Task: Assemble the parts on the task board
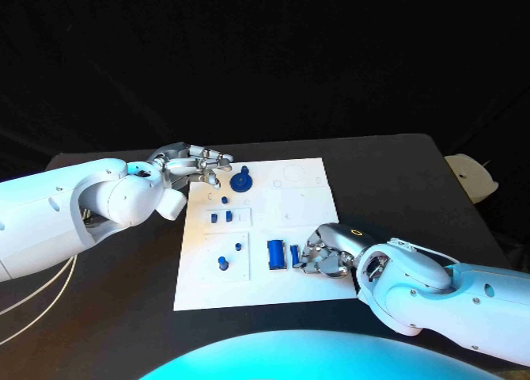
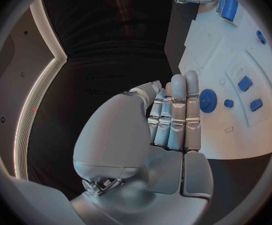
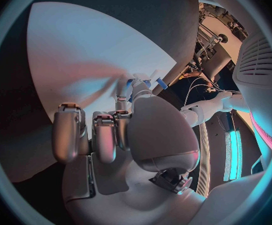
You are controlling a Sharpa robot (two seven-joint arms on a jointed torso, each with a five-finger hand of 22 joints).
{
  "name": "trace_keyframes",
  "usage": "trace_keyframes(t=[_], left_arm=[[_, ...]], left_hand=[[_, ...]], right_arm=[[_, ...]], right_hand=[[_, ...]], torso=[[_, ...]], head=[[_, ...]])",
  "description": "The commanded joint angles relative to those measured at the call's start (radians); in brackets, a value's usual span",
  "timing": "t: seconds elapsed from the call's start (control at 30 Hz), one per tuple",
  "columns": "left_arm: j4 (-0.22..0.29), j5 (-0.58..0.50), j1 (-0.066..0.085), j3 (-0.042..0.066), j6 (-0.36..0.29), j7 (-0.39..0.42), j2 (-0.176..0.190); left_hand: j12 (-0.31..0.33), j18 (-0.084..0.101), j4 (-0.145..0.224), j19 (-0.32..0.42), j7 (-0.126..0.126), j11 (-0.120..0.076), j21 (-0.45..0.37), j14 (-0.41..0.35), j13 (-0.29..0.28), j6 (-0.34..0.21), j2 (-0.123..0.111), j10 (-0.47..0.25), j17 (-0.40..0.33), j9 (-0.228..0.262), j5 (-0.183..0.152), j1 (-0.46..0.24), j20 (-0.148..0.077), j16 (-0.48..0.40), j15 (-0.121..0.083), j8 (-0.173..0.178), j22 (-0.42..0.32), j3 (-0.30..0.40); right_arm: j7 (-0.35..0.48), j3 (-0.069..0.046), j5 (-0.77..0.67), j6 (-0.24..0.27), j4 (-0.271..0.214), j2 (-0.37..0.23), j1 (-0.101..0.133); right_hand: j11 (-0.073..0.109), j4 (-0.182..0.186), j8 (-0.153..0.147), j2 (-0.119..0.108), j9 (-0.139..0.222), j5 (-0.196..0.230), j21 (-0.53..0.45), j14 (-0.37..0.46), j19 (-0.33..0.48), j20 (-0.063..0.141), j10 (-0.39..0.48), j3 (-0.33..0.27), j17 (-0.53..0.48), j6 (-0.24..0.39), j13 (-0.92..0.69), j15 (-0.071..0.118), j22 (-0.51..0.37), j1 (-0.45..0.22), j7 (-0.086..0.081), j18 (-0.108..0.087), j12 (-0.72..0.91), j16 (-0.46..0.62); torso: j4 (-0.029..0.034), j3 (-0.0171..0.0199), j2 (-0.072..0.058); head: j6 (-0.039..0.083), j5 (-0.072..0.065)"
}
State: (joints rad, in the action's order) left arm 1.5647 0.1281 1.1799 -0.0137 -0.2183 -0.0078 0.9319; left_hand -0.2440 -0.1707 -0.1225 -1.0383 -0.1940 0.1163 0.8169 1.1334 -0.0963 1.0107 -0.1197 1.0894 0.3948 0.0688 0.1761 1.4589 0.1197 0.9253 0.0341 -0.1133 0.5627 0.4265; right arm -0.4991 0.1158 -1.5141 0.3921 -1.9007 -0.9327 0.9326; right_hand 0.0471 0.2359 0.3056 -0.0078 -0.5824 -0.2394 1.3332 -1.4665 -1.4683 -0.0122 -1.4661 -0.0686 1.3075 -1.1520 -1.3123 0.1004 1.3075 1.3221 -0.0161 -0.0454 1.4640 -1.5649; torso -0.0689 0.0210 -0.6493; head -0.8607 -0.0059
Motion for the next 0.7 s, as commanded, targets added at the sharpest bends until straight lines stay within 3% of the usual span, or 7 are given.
trace_keyframes(t=[0.03, 0.37, 0.53, 0.63, 0.7], left_arm=[[0.001, -0.003, 0.001, 0.001, 0.017, 0.004, -0.003], [0.001, -0.003, 0.001, 0.001, 0.016, 0.003, -0.002], [0.0, -0.003, 0.001, 0.001, 0.016, 0.003, -0.003], [-0.002, -0.004, 0.001, 0.001, 0.016, 0.004, -0.005], [-0.005, -0.008, 0.001, 0.0, 0.016, 0.006, -0.006]], left_hand=[[-0.003, -0.014, 0.001, -0.003, 0.0, 0.001, 0.004, -0.002, 0.002, -0.005, 0.007, -0.006, -0.002, 0.0, 0.003, -0.001, 0.004, -0.002, 0.002, 0.001, 0.001, 0.004], [-0.003, -0.014, 0.001, -0.003, 0.0, 0.001, 0.004, -0.002, 0.002, -0.005, 0.007, -0.006, -0.002, 0.0, 0.003, -0.001, 0.004, -0.002, 0.002, 0.001, 0.001, 0.004], [-0.004, -0.014, 0.002, -0.003, 0.0, 0.002, 0.004, -0.002, 0.002, -0.005, 0.006, -0.007, -0.002, 0.0, 0.003, -0.001, 0.004, -0.002, 0.002, 0.0, 0.002, 0.006], [-0.005, -0.014, 0.002, -0.003, 0.0, 0.002, 0.004, -0.002, 0.002, -0.005, 0.006, -0.007, -0.002, 0.0, 0.003, -0.001, 0.004, -0.002, 0.002, 0.0, 0.002, 0.006], [-0.005, -0.014, 0.002, -0.003, 0.0, 0.002, 0.004, -0.002, 0.002, -0.005, 0.006, -0.007, -0.002, 0.0, 0.003, -0.001, 0.004, -0.002, 0.002, 0.0, 0.002, 0.006]], right_arm=[[-0.022, 0.0, -0.042, -0.03, 0.009, 0.004, 0.0], [-0.033, 0.0, -0.06, -0.008, 0.013, 0.004, 0.0], [-0.032, -0.002, -0.033, 0.001, 0.0, -0.007, 0.002], [0.001, -0.003, 0.033, 0.006, -0.008, -0.019, 0.015], [0.058, -0.003, 0.112, 0.006, -0.004, -0.025, 0.029]], right_hand=[[0.008, -0.008, 0.006, 0.008, -0.001, 0.006, 0.001, -0.104, -0.038, 0.006, -0.072, 0.001, 0.263, 0.002, -0.201, 0.008, 0.207, 0.02, 0.004, 0.003, 0.001, -0.006], [0.009, -0.015, 0.006, 0.014, -0.001, 0.009, -0.001, -0.104, -0.038, 0.007, -0.072, 0.009, 0.263, 0.001, -0.201, 0.009, 0.206, 0.033, 0.006, 0.002, 0.001, -0.006], [0.007, 0.005, 0.006, 0.019, -0.001, 0.008, -0.005, -0.104, -0.037, 0.006, -0.072, 0.003, 0.261, 0.001, -0.2, 0.007, 0.205, 0.007, 0.002, 0.002, -0.001, -0.005], [0.004, 0.023, 0.005, 0.008, -0.001, -0.001, -0.015, -0.103, -0.034, 0.005, -0.07, -0.011, 0.256, 0.006, -0.197, 0.005, 0.203, -0.018, -0.002, 0.0, -0.007, -0.002], [0.0, 0.03, 0.0, 0.002, 0.001, -0.005, -0.038, -0.1, -0.027, 0.003, -0.065, -0.018, 0.244, 0.016, -0.19, 0.003, 0.197, -0.027, -0.006, -0.004, -0.02, 0.004]], torso=[[-0.0005, 0.0, 0.0], [-0.0005, 0.0001, -0.001], [-0.0002, -0.0005, 0.001], [0.0002, -0.0009, 0.003], [-0.0014, -0.0033, 0.006]], head=[[0.001, -0.001], [0.003, 0.001], [0.007, 0.002], [0.007, 0.0], [0.013, -0.002]])
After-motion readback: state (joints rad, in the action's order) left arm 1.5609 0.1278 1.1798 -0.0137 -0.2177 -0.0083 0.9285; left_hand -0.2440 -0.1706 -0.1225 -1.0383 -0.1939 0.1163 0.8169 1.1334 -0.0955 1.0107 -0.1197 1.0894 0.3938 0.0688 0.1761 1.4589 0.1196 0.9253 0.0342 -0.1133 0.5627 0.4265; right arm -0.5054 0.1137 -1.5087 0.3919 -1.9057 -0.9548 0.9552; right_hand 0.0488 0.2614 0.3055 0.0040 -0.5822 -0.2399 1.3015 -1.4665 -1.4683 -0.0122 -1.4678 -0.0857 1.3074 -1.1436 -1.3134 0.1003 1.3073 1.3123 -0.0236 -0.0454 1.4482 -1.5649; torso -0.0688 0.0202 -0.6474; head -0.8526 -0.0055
